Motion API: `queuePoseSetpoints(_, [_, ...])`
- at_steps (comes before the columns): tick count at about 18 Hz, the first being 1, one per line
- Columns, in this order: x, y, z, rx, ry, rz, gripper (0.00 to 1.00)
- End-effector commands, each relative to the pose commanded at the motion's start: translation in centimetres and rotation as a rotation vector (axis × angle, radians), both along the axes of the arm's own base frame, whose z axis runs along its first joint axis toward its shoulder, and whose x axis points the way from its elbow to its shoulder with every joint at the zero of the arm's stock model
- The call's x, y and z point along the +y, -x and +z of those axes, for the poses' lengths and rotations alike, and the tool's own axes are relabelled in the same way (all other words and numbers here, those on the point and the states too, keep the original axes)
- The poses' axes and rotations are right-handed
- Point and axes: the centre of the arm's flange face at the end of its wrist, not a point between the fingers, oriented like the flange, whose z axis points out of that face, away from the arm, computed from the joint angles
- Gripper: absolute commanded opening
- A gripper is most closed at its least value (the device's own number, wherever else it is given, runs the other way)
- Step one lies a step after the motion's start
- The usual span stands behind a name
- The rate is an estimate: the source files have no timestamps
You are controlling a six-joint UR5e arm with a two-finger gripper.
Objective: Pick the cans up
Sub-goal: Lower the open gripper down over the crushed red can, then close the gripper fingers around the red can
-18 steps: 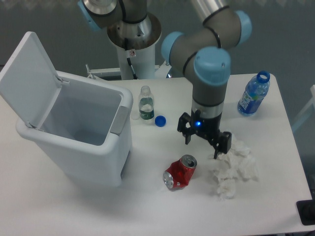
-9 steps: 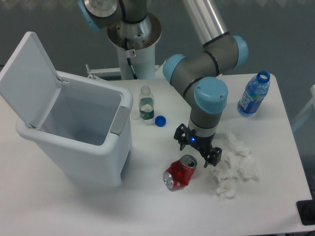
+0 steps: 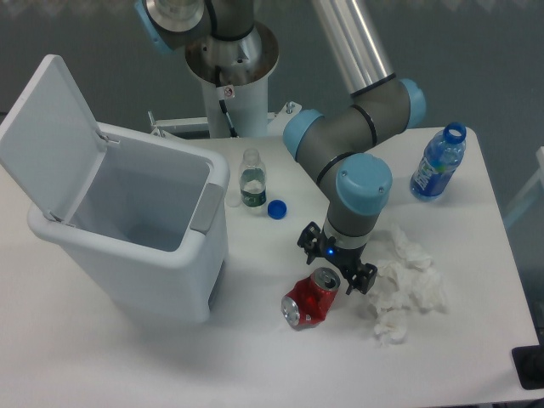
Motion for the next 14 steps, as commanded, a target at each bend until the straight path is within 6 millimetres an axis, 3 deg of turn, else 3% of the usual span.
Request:
queuePoseSetpoints(11, [0.13, -0.18, -0.47, -0.008, 0.004, -0.003, 1.00])
queuePoseSetpoints(12, [0.17, -0.12, -0.49, -0.007, 0.003, -0.002, 0.99])
queuePoseSetpoints(14, [0.17, -0.12, -0.49, -0.008, 0.003, 0.000, 0.87])
